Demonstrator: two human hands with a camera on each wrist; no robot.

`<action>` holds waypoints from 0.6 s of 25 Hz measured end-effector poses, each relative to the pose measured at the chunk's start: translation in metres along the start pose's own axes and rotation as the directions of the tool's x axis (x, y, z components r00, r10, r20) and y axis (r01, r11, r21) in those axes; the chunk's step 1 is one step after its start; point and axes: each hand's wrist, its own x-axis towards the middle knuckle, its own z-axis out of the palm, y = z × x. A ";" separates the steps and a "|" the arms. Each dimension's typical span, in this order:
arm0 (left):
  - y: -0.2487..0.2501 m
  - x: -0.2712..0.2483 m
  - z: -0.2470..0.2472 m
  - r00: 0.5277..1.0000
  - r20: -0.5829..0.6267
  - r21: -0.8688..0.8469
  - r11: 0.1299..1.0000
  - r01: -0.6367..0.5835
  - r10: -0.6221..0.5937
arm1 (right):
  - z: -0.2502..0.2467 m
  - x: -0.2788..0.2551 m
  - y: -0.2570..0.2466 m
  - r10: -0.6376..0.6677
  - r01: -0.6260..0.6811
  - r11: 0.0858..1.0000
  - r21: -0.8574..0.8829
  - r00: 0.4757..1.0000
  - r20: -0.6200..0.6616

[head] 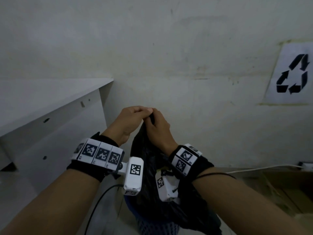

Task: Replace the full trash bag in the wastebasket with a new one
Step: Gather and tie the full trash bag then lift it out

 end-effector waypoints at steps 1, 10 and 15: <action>-0.002 0.000 0.000 1.000 0.001 -0.001 1.000 -0.031 0.031 | 0.000 0.002 0.000 0.000 -0.001 0.999 -0.049 1.000 -0.009; -0.022 -0.007 -0.003 0.988 -0.139 -0.499 0.856 -0.133 0.073 | -0.004 -0.034 0.051 0.186 0.022 0.835 -0.550 0.929 0.320; -0.019 -0.001 -0.022 0.942 -0.304 -0.381 0.889 -0.255 0.140 | -0.011 -0.060 0.088 0.389 0.034 0.725 -0.688 0.804 0.450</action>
